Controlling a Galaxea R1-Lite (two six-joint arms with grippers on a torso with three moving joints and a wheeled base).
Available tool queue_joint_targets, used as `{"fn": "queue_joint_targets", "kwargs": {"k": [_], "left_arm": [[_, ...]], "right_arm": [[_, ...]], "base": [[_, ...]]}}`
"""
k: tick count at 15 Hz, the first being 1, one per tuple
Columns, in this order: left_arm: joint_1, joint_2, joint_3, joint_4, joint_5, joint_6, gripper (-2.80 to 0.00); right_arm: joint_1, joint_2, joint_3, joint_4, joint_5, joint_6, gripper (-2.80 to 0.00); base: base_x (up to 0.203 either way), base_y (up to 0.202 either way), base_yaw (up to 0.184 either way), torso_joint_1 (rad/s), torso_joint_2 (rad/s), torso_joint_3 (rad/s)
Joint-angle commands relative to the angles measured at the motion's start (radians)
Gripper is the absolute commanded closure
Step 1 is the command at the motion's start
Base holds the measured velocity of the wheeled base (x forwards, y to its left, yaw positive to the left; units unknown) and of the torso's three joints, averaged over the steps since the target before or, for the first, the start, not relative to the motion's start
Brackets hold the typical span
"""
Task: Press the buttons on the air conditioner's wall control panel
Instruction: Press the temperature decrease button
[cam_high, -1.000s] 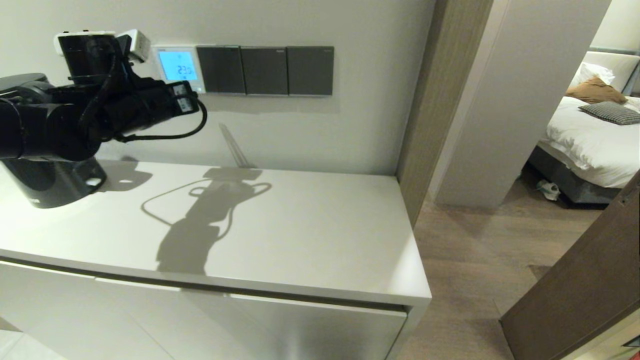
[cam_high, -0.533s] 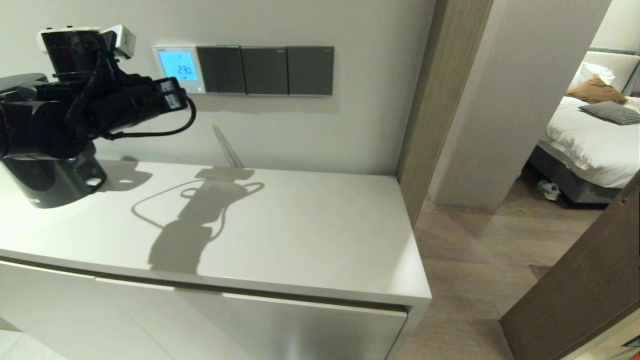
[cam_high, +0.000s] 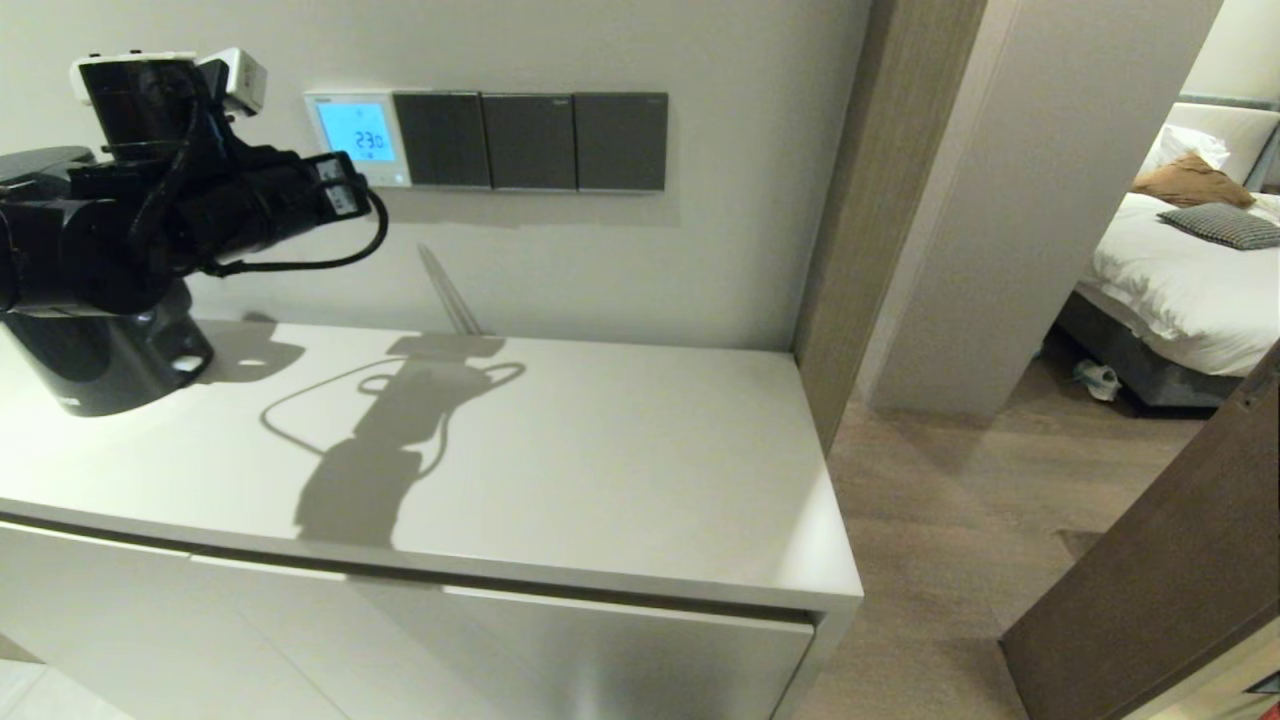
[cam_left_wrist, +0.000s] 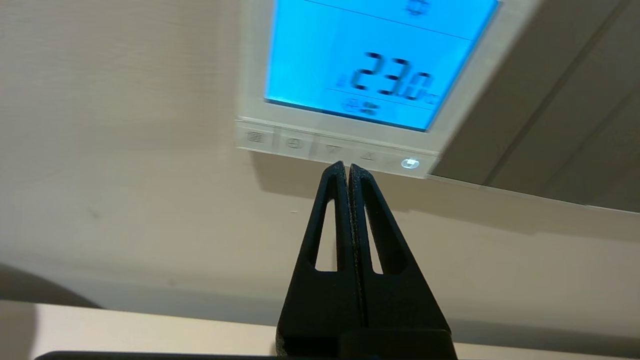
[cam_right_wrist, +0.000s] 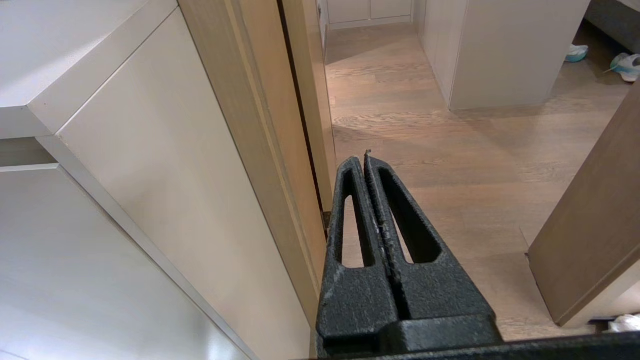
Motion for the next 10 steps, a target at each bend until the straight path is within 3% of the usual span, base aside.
{"fn": "queue_joint_targets", "kwargs": {"k": [1,10], "left_arm": [[0.017,0.0,-0.002,0.0,0.0,-0.001,0.0],[0.034,0.021,-0.021,0.005,0.0,0.0,0.0]], "right_arm": [[0.0,0.001,0.002,0.0,0.0,0.0,0.0],[0.0,0.001,0.002,0.0,0.0,0.0,0.0]], "base": [[0.0,0.0,0.0,0.0,0.0,0.0],[0.0,0.0,0.0,0.0,0.0,0.0]]}}
